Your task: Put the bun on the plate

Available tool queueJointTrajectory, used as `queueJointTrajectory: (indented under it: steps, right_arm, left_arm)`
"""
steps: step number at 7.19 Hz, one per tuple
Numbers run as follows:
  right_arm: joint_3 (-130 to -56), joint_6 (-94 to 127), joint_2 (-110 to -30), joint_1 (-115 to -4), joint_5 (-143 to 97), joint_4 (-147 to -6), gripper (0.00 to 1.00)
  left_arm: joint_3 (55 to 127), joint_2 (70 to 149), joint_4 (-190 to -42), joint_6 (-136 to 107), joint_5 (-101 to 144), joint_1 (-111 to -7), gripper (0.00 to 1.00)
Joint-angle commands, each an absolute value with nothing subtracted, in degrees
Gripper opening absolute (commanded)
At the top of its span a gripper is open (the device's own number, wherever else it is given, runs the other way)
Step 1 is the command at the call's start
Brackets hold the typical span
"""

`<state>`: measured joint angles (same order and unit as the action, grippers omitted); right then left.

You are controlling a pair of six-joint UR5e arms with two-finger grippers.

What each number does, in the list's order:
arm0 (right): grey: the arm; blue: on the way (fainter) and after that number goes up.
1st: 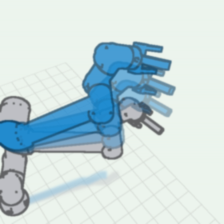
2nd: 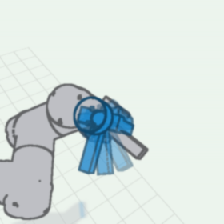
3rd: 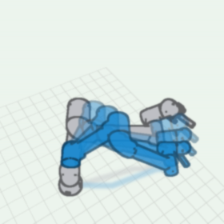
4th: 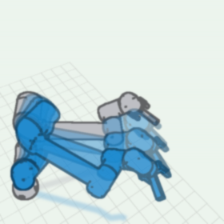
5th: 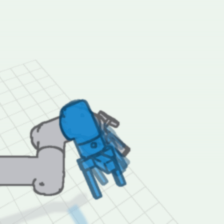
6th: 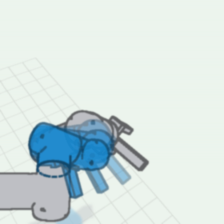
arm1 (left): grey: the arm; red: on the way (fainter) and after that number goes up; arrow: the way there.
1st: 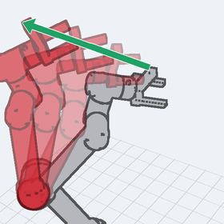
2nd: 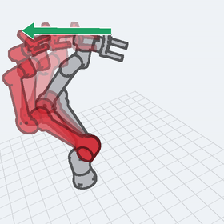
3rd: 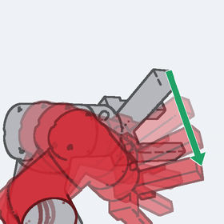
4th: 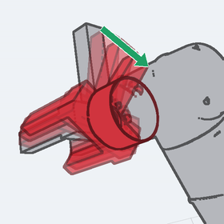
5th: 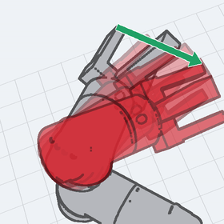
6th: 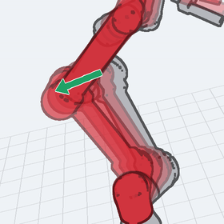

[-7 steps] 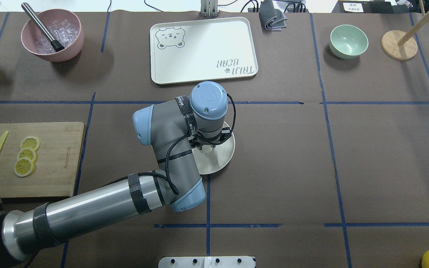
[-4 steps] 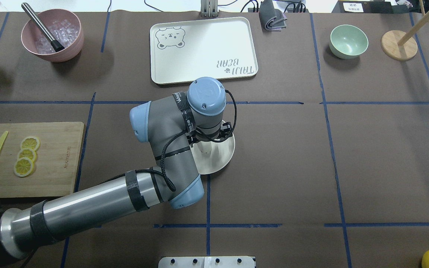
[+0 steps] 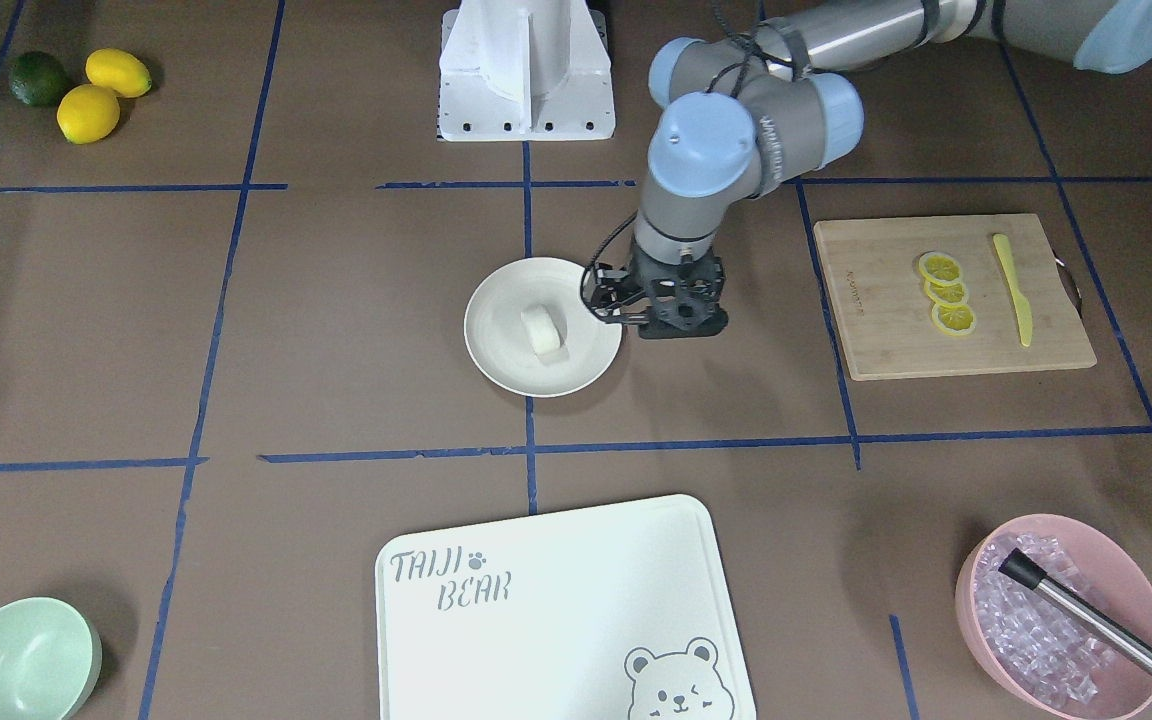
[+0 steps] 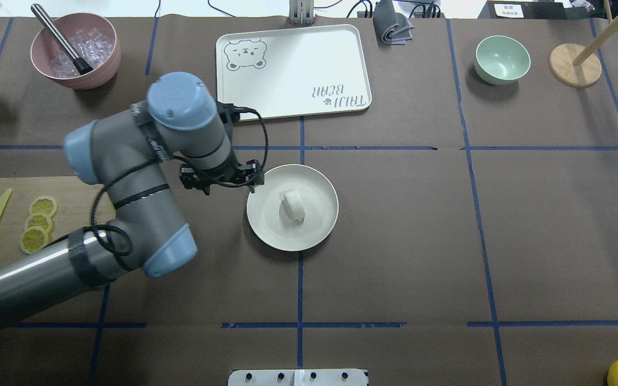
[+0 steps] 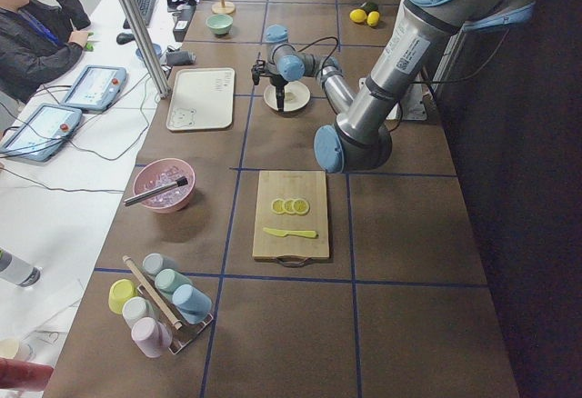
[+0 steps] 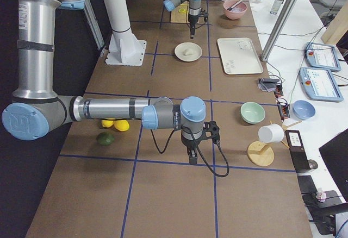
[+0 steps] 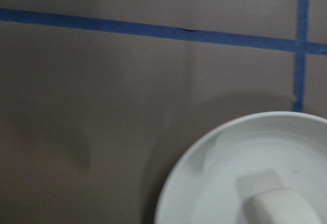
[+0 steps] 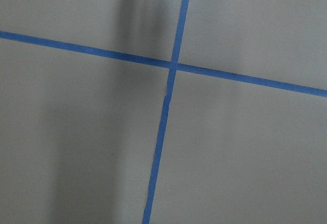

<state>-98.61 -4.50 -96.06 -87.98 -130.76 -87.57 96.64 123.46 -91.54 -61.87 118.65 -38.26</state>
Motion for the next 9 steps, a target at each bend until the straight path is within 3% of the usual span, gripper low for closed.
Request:
queueJointTrajectory:
  steps: [1,5,7,9]
  right_arm:
    - [-98.44,-4.57,-96.06,-87.98,-130.69,-87.54,1.0]
    - [-98.26,-5.36,-96.59,-87.98,-130.25,-87.63,1.0]
    - [-98.17,-4.93,-97.38,-87.98,-130.43,-87.63,1.0]
    - [-98.17,-4.66,-97.38,-87.98,-130.34,-87.63,1.0]
  left_arm:
    - [107.37,107.3,-91.41,-40.28,129.84,-50.03,0.99]
    - [104.78,88.18,-91.67,-4.09,136.4,-78.86,1.0]
    - [99.62,78.71,-92.71,1.58,136.41,-85.75,1.0]
    - [99.23,78.22,-94.04,1.49,136.92,-87.52,1.0]
